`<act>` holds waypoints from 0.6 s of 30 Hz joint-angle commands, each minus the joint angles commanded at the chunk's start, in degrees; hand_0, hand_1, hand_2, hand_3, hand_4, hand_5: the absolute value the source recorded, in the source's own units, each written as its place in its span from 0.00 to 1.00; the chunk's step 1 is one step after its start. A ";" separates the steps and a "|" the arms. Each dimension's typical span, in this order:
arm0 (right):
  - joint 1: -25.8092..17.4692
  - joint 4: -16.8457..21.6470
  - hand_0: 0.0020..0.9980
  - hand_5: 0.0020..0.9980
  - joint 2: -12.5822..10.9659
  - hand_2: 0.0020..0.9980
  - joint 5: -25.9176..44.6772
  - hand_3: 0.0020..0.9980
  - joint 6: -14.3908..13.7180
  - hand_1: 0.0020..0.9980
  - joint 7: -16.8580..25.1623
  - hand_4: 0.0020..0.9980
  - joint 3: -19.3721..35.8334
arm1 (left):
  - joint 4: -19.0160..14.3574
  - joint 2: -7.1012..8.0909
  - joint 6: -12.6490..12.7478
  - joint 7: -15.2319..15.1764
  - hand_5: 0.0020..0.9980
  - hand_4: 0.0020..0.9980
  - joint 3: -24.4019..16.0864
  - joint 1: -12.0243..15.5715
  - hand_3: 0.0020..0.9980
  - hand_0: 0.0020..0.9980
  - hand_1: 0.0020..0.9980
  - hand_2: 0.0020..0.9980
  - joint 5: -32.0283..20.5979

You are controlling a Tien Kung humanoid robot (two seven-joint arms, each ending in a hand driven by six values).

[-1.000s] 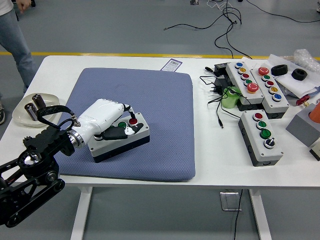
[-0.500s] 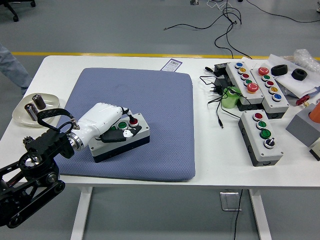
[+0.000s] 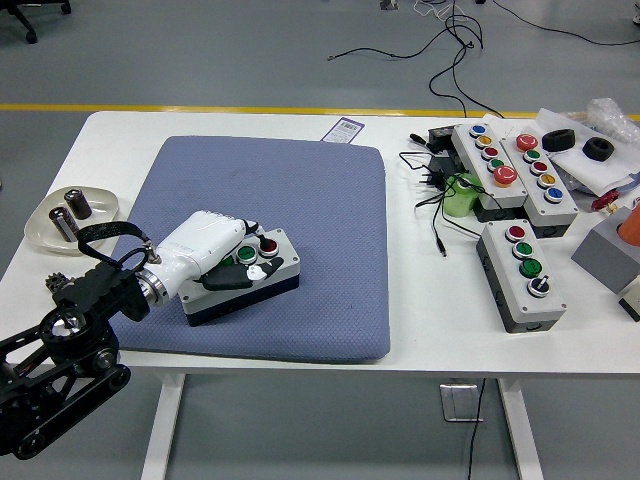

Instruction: Pick up the button,place it on the desk,press the button,press the button

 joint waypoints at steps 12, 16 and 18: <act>-0.16 0.00 0.54 0.16 0.00 0.71 0.09 0.63 0.01 0.67 0.04 0.31 0.16 | -4.40 0.97 1.03 -0.18 1.00 0.69 -3.86 -0.94 0.60 0.00 0.00 0.00 -4.66; -0.21 0.00 0.54 0.15 0.00 0.71 0.23 0.63 0.00 0.67 0.01 0.31 0.03 | -3.60 0.88 1.68 -0.34 1.00 0.69 -6.13 -0.95 0.60 0.00 0.00 0.00 -6.73; -0.24 0.00 0.54 0.15 0.00 0.71 0.25 0.63 0.01 0.67 0.03 0.31 0.07 | -2.84 0.81 3.12 -0.67 1.00 0.69 -7.33 -0.83 0.60 0.00 0.00 0.00 -7.98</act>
